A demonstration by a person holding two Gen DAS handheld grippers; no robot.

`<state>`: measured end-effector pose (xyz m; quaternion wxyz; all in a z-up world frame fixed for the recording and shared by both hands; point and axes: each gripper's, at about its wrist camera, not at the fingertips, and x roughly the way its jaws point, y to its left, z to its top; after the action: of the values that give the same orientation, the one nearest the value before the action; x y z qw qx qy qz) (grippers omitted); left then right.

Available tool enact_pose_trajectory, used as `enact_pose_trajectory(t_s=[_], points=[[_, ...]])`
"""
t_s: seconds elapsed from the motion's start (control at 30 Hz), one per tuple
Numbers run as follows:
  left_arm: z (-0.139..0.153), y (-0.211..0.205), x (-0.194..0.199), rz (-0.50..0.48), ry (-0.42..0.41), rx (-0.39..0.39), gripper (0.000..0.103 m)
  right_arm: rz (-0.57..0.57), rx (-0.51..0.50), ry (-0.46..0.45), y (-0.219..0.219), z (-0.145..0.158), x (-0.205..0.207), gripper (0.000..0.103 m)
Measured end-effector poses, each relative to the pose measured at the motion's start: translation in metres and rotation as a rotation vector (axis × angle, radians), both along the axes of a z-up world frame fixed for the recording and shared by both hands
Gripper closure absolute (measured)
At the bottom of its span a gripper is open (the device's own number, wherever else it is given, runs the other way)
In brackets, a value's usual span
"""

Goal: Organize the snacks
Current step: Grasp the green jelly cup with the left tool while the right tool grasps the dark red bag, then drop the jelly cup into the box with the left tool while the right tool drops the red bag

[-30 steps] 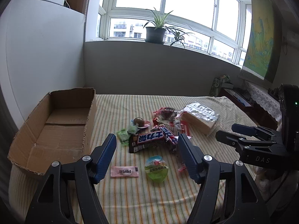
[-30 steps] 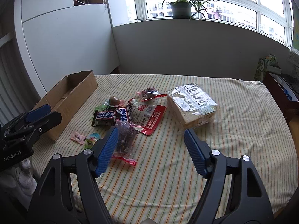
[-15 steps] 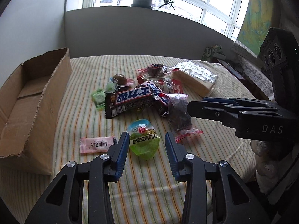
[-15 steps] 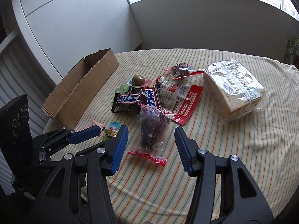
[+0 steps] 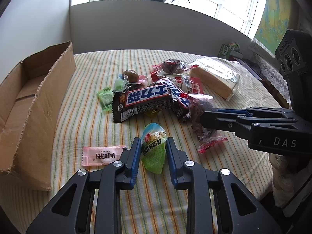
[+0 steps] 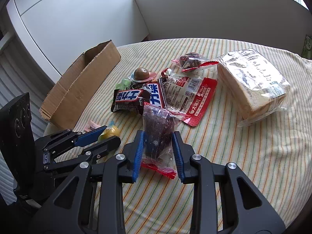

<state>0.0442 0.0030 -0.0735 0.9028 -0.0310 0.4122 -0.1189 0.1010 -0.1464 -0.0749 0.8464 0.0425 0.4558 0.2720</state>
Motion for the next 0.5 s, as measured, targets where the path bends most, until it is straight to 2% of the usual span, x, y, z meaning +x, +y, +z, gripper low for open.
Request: enact_pose_trajectory(t_s=[0.13, 0.23, 0.37, 0.5], points=[[-0.001, -0.005, -0.001, -0.001, -0.013, 0.034, 0.079, 0.010, -0.025, -0.017, 0.004, 0.001, -0.002, 0.072], [0.000, -0.006, 0.000, -0.004, -0.015, 0.025, 0.079, 0.011, -0.054, -0.038, 0.009, 0.001, -0.005, 0.072], [0.002, -0.004, -0.001, 0.002, -0.022, -0.001, 0.080, -0.005, -0.009, -0.037, 0.003, 0.006, -0.006, 0.073], [0.011, -0.004, -0.005, -0.002, -0.048, -0.027, 0.080, -0.031, 0.028, -0.085, -0.008, 0.022, -0.014, 0.073]])
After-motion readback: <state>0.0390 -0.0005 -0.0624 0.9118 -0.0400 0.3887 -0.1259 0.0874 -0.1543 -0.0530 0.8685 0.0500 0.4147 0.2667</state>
